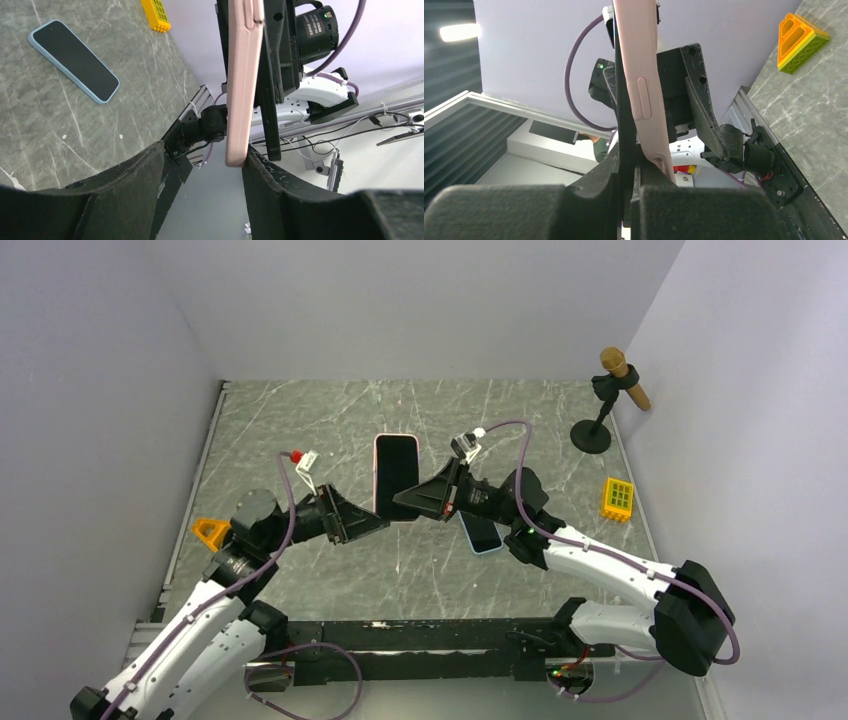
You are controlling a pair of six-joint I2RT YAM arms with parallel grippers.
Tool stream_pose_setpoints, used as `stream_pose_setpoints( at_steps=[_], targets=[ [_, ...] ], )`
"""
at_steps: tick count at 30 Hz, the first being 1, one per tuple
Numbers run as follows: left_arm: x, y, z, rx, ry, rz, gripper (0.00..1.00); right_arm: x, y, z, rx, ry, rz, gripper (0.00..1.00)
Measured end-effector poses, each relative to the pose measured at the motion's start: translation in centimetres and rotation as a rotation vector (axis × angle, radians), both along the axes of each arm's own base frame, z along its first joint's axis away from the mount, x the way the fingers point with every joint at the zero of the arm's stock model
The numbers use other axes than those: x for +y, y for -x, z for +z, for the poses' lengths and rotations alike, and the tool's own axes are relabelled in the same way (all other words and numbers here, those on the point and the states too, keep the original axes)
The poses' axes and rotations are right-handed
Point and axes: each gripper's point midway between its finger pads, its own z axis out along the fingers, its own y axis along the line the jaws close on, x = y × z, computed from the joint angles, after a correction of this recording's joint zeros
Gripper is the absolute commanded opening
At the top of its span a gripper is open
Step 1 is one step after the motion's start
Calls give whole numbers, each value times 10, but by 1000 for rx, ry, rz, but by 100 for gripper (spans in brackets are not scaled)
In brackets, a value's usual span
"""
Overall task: Take the phone out of the phone case
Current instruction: Remove the phone case from the phone, then place the phone case at the center of the board.
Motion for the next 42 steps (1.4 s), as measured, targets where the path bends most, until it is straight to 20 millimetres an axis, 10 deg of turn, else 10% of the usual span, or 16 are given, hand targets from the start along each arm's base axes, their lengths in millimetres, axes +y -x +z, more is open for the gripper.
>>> stream_pose_setpoints(
  at_steps=[6, 12, 42],
  targets=[
    [-8, -9, -4, 54, -17, -9, 43, 2, -2, -9, 11, 11, 0, 0],
    [-9, -14, -8, 72, -26, 7, 0, 5, -6, -19, 28, 29, -2, 0],
    [84, -95, -163, 514, -419, 514, 0, -35, 5, -120, 119, 285, -100, 0]
  ],
)
